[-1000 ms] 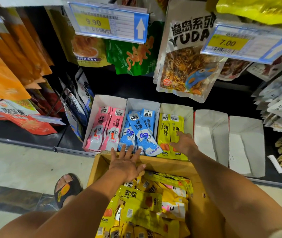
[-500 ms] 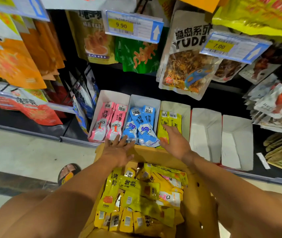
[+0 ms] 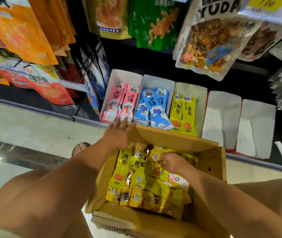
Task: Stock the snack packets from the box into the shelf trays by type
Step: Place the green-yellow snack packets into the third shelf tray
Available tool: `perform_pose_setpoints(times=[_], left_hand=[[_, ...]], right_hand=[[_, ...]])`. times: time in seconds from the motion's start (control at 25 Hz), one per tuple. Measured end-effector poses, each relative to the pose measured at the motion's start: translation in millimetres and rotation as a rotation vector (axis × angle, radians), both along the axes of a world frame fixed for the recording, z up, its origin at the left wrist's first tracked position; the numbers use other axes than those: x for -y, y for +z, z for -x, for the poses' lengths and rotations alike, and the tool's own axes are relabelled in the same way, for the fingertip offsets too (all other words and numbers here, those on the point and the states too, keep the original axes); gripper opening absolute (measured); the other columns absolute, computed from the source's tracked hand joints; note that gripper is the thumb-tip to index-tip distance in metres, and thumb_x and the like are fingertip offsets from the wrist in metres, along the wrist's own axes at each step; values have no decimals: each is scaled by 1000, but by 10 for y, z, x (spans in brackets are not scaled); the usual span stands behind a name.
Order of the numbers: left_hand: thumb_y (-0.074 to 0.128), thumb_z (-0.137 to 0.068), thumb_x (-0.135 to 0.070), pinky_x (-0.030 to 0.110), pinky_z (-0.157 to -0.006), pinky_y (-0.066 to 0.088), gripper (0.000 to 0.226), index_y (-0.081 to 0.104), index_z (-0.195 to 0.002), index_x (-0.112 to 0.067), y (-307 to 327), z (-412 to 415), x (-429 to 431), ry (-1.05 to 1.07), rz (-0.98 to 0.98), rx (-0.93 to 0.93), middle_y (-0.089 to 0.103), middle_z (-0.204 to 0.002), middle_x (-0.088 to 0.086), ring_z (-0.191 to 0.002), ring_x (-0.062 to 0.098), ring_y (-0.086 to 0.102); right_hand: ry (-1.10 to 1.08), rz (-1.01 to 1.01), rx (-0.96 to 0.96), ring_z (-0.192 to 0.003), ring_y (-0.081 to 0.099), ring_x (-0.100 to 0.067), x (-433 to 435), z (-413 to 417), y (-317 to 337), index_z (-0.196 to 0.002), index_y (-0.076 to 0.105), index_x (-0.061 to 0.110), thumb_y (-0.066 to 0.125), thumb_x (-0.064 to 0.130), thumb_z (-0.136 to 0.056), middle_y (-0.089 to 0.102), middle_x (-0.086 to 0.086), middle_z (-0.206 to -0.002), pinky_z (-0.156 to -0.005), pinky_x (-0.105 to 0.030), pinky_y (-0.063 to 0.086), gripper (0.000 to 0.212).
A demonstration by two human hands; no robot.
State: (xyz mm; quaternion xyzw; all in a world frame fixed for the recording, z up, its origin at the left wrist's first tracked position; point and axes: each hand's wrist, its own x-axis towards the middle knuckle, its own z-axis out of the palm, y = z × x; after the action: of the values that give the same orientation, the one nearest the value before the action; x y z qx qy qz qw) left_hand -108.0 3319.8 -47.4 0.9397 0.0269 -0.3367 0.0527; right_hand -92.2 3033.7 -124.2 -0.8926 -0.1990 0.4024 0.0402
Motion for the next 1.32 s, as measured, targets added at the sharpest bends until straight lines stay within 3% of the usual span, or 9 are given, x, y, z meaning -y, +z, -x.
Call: perform_pose_setpoints(times=[0.16,0.36,0.6,0.8,1.0,1.08,1.16,1.24,1.32], left_hand=[[55,-99,-49,55,-127,-1,97,-23,-156,-45,-8,-4,-19,-8,7,-10,-28,-167,-1,-154,32,-24],[58,-97,-47,56,-127,0,98,-21,-156,-49,-23,-26,-54,2,36,-9,-25,-168,-3,-154,31,-23],[56,-99,-44,55,-127,0,87,-5,-160,-45,124,-75,-14,29,63,-6,-13,-171,-1,-157,31,-16],[43,-103,-54,52,-128,3,68,18,-162,-34,324,-231,160,10,117,49,-3,-172,1,-158,26,-10],[25,-104,-65,43,-120,24,66,46,-152,-25,624,-269,415,296,561,102,31,-166,4,-152,27,28],[19,-92,-84,45,-119,26,87,49,-151,-27,598,-277,461,410,704,10,37,-163,3,-148,27,36],[19,-80,-95,47,-123,24,99,45,-153,-33,562,-267,487,441,841,-139,38,-162,-2,-148,23,36],[35,-85,-89,41,-118,35,86,52,-147,-32,543,-233,495,391,910,-278,54,-150,-5,-138,19,50],[62,-90,-67,28,-95,51,52,67,-127,-30,480,-235,497,296,852,-298,71,-125,-6,-114,15,65]], right_hand=[[-129,74,-77,-123,56,-30,141,228,-403,-151,34,21,64,32,-90,51,-11,-143,-93,-34,48,69],[-296,20,-55,-111,64,-27,108,279,-656,-147,44,18,64,18,-87,65,-11,-127,-83,-30,52,63],[-345,-37,-54,-106,65,-22,40,270,-598,-108,71,26,64,21,-87,69,0,-114,-82,-27,51,23],[-480,-509,12,-64,54,-5,-118,103,-71,-90,70,11,66,18,-95,60,7,-71,-66,-27,39,9],[-523,-754,3,-70,58,3,-236,-149,731,-84,67,19,62,20,-98,66,9,-76,-66,-19,47,16],[-510,-759,-3,-73,60,-3,-213,-311,1012,-85,70,19,61,33,-99,69,8,-77,-66,-27,49,21],[-499,-747,3,-79,64,-25,-195,-461,1295,-93,70,6,59,56,-93,70,-15,-90,-75,-46,53,51],[-481,-758,-13,-95,67,-40,-179,-573,1515,-98,69,0,57,59,-92,70,-23,-100,-88,-52,53,60],[-510,-794,-43,-100,68,-36,-174,-651,1664,-99,70,-1,56,41,-100,74,-18,-101,-91,-46,54,44]])
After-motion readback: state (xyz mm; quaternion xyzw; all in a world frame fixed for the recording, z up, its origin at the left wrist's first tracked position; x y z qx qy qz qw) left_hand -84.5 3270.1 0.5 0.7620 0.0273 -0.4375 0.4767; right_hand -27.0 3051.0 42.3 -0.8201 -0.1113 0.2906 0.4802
